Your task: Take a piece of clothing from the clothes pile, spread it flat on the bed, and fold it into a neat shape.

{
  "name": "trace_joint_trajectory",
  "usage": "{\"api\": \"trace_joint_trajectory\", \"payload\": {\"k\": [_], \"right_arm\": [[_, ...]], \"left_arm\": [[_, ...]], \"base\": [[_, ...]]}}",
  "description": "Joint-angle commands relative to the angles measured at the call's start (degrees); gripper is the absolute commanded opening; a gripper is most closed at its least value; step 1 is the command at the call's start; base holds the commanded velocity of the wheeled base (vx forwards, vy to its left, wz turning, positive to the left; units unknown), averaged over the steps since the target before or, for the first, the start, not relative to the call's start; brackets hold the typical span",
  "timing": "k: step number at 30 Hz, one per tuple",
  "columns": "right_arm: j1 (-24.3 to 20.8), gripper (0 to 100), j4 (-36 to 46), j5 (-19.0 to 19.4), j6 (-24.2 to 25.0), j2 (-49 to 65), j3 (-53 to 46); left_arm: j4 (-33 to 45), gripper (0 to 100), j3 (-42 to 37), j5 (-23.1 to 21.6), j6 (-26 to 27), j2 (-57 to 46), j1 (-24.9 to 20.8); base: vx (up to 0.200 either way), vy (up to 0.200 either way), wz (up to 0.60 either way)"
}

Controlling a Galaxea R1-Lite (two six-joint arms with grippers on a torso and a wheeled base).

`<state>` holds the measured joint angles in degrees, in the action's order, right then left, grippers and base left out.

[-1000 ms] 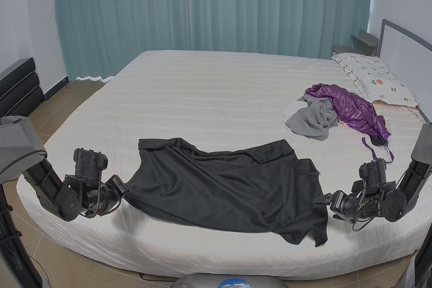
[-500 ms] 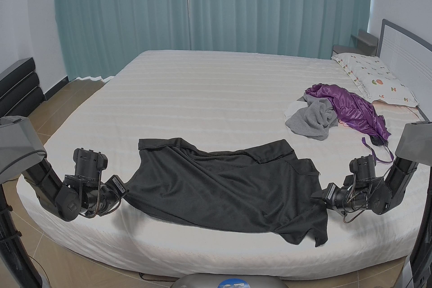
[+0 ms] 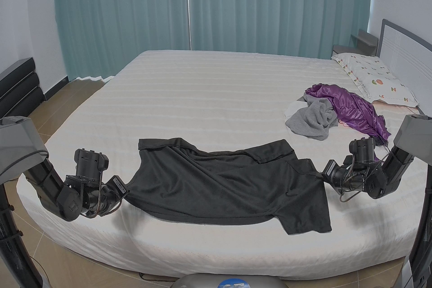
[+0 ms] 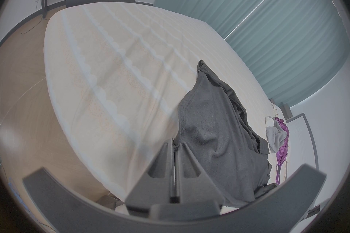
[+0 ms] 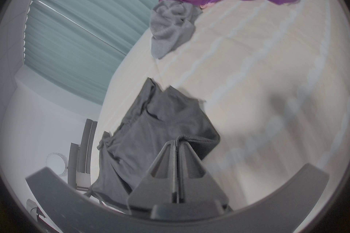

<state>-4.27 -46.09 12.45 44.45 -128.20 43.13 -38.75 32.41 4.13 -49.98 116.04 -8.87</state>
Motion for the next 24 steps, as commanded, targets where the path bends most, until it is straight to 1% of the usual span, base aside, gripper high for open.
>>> {"api": "trace_joint_trajectory", "payload": {"k": [1, 5, 13, 14, 18, 24], "right_arm": [[-0.3, 0, 0.2, -0.3, 0.2, -2.1, 4.2], [-0.7, 0, -0.1, -0.3, 0.0, -4.6, 6.5], [-0.8, 0, -1.1, -0.2, -1.2, -7.2, 7.5], [-0.7, 100, -2.5, -0.2, -1.4, -6.9, 6.7], [-0.3, 100, -6.8, -0.1, -1.5, -4.0, 2.8], [0.5, 100, -7.5, 0.5, -1.9, 3.5, -5.4]], "left_arm": [[-0.1, 0, 0.1, 0.0, 0.0, 0.6, 0.0], [-0.1, 0, 0.1, -0.1, 0.0, 0.7, 0.0], [-0.2, 0, 0.1, 0.0, 0.0, 1.3, 0.0], [-0.2, 0, 0.1, 0.0, 0.0, 1.4, 0.0], [-0.2, 0, 0.1, 0.0, 0.0, 1.3, 0.0], [-0.2, 0, 0.1, 0.1, 0.0, 1.0, 0.0]], "base": [[0.0, 0.0, 0.0], [0.0, 0.0, 0.0], [0.0, 0.0, 0.0], [0.0, 0.0, 0.0], [0.0, 0.0, 0.0], [0.0, 0.0, 0.0]]}}
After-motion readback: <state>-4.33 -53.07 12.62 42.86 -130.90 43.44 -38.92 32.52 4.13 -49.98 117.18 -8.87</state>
